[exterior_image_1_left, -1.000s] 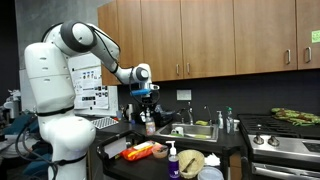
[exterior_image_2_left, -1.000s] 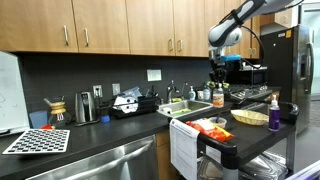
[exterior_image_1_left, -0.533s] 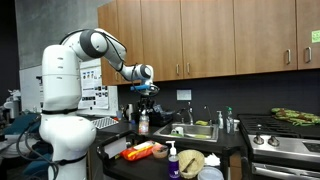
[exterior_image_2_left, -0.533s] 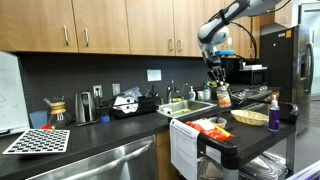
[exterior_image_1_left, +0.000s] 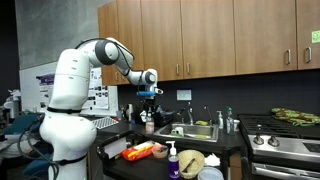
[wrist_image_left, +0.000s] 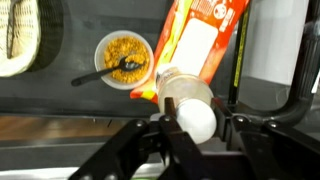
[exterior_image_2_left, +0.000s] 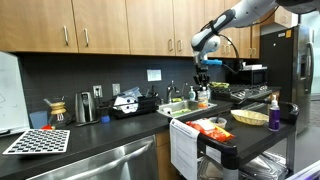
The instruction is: Throw the bottle with an orange label inside the sink
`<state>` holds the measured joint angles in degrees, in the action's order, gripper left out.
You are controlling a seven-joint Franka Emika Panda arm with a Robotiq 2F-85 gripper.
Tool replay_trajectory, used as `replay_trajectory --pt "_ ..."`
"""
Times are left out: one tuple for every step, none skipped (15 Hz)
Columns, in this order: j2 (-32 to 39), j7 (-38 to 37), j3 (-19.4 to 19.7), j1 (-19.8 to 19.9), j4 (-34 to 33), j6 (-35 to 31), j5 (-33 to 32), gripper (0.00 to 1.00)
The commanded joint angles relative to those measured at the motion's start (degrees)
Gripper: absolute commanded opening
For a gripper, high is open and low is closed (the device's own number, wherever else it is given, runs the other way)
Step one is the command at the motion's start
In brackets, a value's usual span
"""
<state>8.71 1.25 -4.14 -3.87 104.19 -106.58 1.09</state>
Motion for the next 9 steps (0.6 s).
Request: replay_trajectory --pt "-2.33 -1.11 -0.20 -0.76 3.49 -12.04 -1.65 0.14" --pt "-2.94 -1.75 -0.18 -1.08 4.63 -15.60 -3.39 0.14" --pt "-3.51 -2.70 -0.05 -1.54 5.83 -18.97 -6.49 0.14" --pt "-3.99 -3.48 0.05 -1.79 6.84 -21.77 -9.12 0.14" --pt "-4.22 -4.14 0.08 -1.86 7.39 -23.13 -10.64 0.14" --pt "-3.98 -4.08 -0.08 -1.77 7.16 -21.94 -10.19 0.14" --pt "-4.16 -4.04 -0.20 -1.74 7.14 -20.14 -9.55 0.14" --pt "-4.38 -3.64 -0.28 -1.67 7.03 -17.81 -8.46 0.14" --pt "-4.64 -4.02 -0.26 -1.65 6.92 -15.51 -8.21 0.14"
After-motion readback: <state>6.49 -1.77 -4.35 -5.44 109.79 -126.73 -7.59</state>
